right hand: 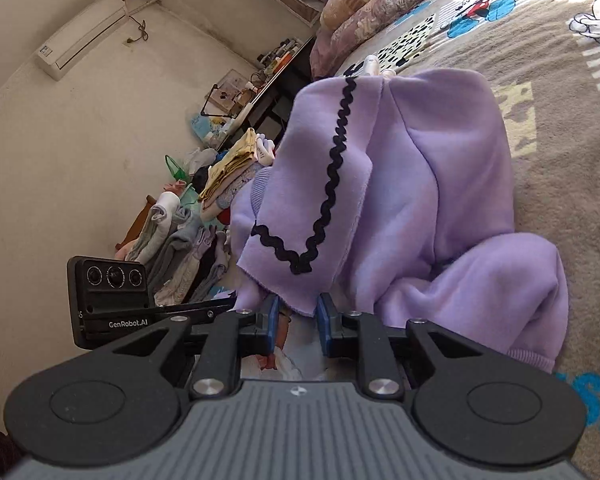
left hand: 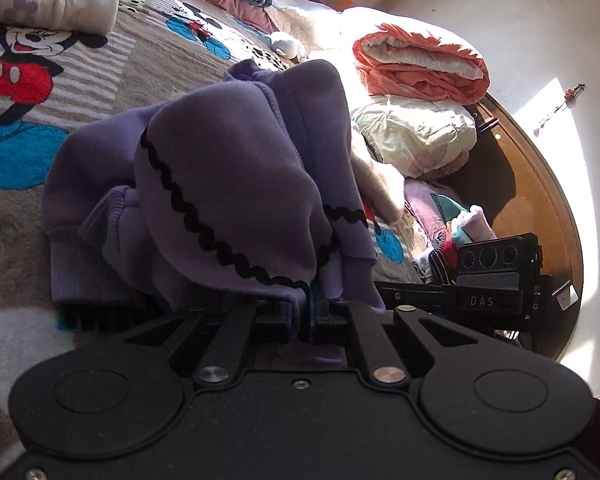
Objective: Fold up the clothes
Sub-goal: 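Close the left gripper on the hem while the right gripper grasps the hem, then lift the sweatshirt by its hem with both grippers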
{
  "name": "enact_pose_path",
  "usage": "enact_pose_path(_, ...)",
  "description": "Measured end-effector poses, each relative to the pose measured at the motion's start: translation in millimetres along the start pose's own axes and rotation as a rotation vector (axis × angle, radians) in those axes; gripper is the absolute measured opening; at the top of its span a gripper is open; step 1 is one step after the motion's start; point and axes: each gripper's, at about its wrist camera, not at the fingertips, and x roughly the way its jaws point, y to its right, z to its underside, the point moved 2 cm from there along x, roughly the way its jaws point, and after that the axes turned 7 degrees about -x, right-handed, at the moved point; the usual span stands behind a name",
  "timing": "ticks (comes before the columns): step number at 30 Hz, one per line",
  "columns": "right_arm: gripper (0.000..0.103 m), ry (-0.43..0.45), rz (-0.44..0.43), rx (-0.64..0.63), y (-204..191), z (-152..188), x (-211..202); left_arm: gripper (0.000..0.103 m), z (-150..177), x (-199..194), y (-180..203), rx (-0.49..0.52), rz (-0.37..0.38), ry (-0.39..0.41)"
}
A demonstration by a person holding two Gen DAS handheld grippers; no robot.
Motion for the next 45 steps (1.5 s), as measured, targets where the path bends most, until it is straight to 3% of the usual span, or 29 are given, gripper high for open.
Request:
enact_pose_path(4, 0.023, -0.018, 0.049, 0.034, -0.4, 45.2, -8.5, 0.004, 35.9, 5.8, -3.3, -0.026, -0.036, -0.026)
enact_pose_path(6, 0.021, -0.014, 0.087, 0.071, 6.7, 63.6, -10.8, 0.004, 51.6, 13.0, -9.3, -0.065, -0.083, -0.037)
enact_pose_path(8, 0.021, -0.017, 0.136, 0.108, 13.6, 80.7, -6.5, 0.005, 62.0, 19.7, -12.3, -0.048, -0.164, -0.036)
enact_pose_path(10, 0.021, -0.019, 0.167, 0.107, 14.5, 89.7, -3.3, 0.008, 67.4, 19.7, -10.4, -0.026, -0.195, -0.034)
enact_pose_path(11, 0.021, -0.018, 0.181, 0.100, 13.1, 92.1, -3.1, 0.015, 68.0, 15.7, -7.7, -0.018, -0.194, -0.029)
enact_pose_path(12, 0.021, -0.017, 0.194, 0.092, 11.7, 94.6, -3.0, 0.033, 67.9, 10.9, -4.9, -0.006, -0.196, -0.021)
enact_pose_path(14, 0.032, -0.016, 0.215, 0.069, 5.9, 96.6, -5.1, 0.060, 67.8, -2.1, 1.5, 0.049, -0.248, 0.011)
enact_pose_path(18, 0.053, -0.022, 0.268, -0.061, -18.8, 89.0, -22.0, 0.060, 66.0, -26.2, 2.5, 0.074, -0.267, 0.046)
enact_pose_path(21, 0.057, -0.037, 0.312, -0.162, -35.3, 86.1, -35.0, 0.060, 68.1, -45.7, 2.8, 0.082, -0.295, 0.095)
enact_pose_path(23, 0.058, -0.028, 0.354, -0.268, -50.9, 84.1, -46.0, 0.060, 68.0, -59.4, 3.3, 0.087, -0.299, 0.140)
enact_pose_path(26, 0.059, 0.055, 0.396, -0.487, -81.1, 79.2, -60.5, 0.060, 67.3, -79.3, 7.4, 0.112, -0.292, 0.210)
enact_pose_path(29, 0.075, 0.052, 0.428, -0.695, -108.5, 55.6, -58.9, 0.061, 58.0, -88.5, 16.9, 0.187, -0.290, 0.250)
enact_pose_path(36, 0.077, -0.134, 0.474, -1.122, -169.3, 3.4, -26.9, 0.062, 37.3, -87.5, 29.7, 0.406, -0.314, 0.223)
enact_pose_path(45, 0.078, -0.403, 0.378, -1.358, -206.2, -31.5, 36.8, 0.062, 25.6, -72.5, 39.2, 0.677, -0.303, 0.114)
